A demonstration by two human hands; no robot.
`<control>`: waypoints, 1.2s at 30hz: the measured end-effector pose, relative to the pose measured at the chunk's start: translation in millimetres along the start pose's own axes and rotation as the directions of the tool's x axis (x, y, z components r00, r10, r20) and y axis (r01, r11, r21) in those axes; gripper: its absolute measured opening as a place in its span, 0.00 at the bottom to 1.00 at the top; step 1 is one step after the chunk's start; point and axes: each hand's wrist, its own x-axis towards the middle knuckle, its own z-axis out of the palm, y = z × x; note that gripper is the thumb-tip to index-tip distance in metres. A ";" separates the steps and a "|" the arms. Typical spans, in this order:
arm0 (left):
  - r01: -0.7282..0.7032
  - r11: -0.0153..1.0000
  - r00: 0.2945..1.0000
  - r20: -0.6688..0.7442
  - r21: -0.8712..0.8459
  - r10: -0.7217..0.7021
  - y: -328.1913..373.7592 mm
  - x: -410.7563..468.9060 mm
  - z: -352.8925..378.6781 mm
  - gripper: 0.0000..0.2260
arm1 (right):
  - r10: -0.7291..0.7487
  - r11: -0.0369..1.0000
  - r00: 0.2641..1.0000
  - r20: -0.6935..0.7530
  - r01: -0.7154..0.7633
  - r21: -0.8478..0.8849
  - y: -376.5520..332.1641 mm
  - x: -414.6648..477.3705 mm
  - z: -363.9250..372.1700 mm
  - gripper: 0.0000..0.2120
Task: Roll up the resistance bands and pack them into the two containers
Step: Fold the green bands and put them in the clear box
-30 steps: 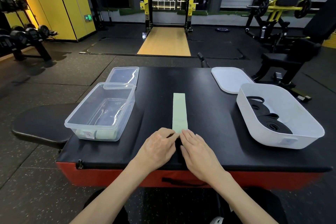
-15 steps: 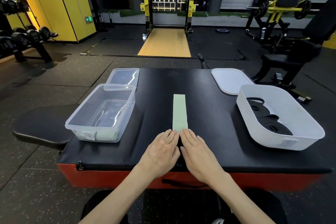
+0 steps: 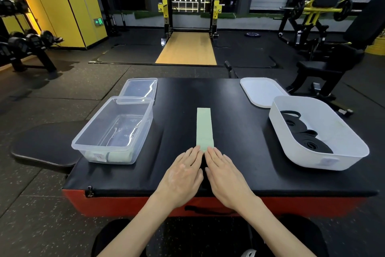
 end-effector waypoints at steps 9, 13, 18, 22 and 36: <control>-0.013 1.000 0.999 0.053 -0.012 0.014 -1.3 6.3 5.5 0.22 | -0.050 0.995 0.998 0.038 0.046 0.092 2.5 6.6 -1.3 0.37; -0.020 0.999 0.999 0.037 -0.045 0.022 -1.5 6.7 0.1 0.21 | -0.021 0.992 0.999 0.034 0.016 0.123 2.2 4.3 -2.2 0.36; -0.017 0.997 0.998 0.064 -0.074 0.022 -6.7 10.1 0.5 0.21 | 0.003 0.996 1.000 -0.015 -0.002 0.090 0.3 2.6 -1.6 0.34; -0.024 0.994 0.998 0.055 -0.110 0.030 -6.1 11.4 -2.9 0.22 | -0.021 0.993 1.000 0.015 0.019 0.113 -1.7 4.8 -4.1 0.35; -0.003 0.992 1.000 0.008 -0.125 0.004 -4.1 9.1 -3.3 0.23 | -0.042 0.993 0.999 0.028 0.038 0.114 6.0 18.6 -8.0 0.32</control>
